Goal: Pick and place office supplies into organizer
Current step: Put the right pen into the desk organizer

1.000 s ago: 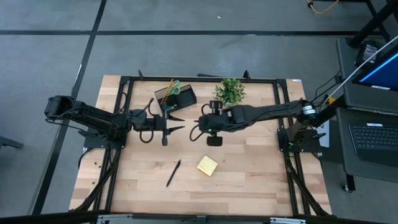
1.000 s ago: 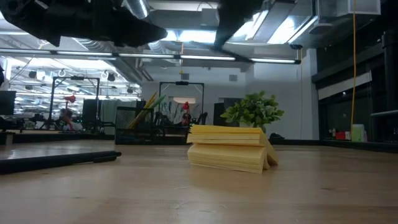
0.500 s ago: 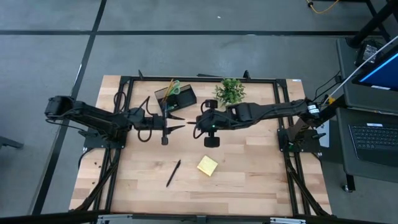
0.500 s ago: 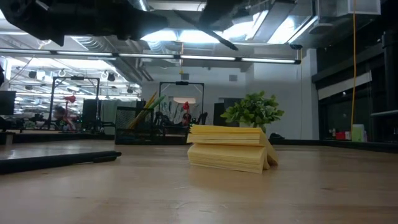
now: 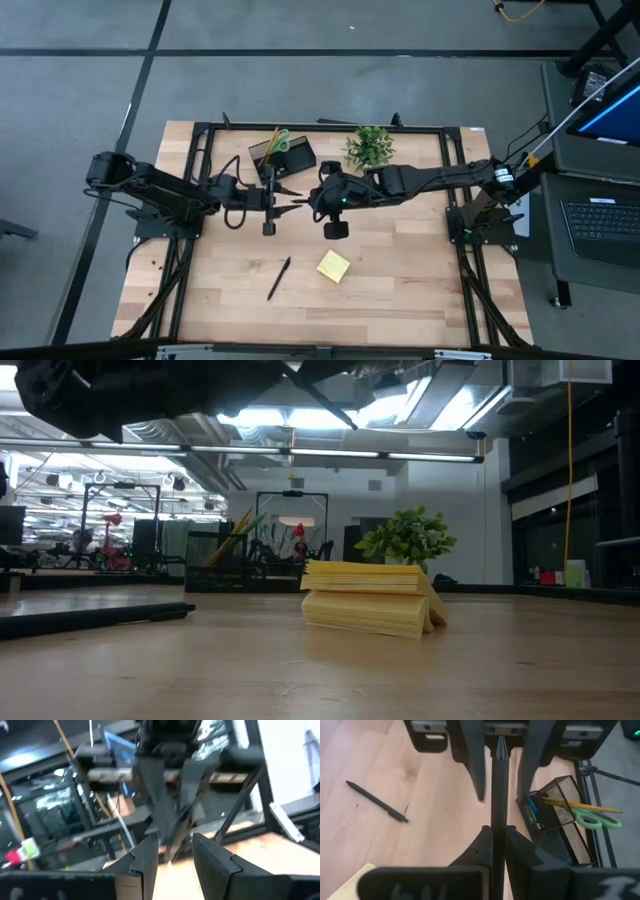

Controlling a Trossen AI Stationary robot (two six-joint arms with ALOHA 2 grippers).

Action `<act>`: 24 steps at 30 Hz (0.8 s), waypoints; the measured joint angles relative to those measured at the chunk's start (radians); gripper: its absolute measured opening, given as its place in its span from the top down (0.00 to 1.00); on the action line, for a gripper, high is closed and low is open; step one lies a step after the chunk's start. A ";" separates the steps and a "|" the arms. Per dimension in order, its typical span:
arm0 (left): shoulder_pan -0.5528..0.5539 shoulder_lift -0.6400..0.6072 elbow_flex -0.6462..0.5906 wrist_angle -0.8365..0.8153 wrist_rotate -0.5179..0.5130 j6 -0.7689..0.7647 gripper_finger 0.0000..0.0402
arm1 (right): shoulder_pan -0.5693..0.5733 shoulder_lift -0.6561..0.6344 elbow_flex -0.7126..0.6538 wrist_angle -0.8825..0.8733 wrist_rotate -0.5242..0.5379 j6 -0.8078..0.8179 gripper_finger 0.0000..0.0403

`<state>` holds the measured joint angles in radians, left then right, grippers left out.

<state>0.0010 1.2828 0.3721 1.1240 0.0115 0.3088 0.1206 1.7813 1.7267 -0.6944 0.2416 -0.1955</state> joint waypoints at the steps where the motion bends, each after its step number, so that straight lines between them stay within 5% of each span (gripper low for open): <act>1: 0.000 0.003 0.000 0.022 0.014 0.000 0.71 | 0.000 0.000 0.000 0.002 0.000 0.000 0.92; 13: 0.000 0.016 0.001 0.060 0.036 -0.032 0.72 | -0.003 0.000 0.000 0.024 0.000 -0.019 0.92; 24: 0.000 0.099 0.094 0.047 0.063 0.014 0.86 | -0.003 0.000 0.000 0.017 -0.002 -0.018 0.92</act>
<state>0.0010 1.3813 0.4662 1.1713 0.0746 0.3226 0.1181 1.7817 1.7267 -0.6772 0.2399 -0.2134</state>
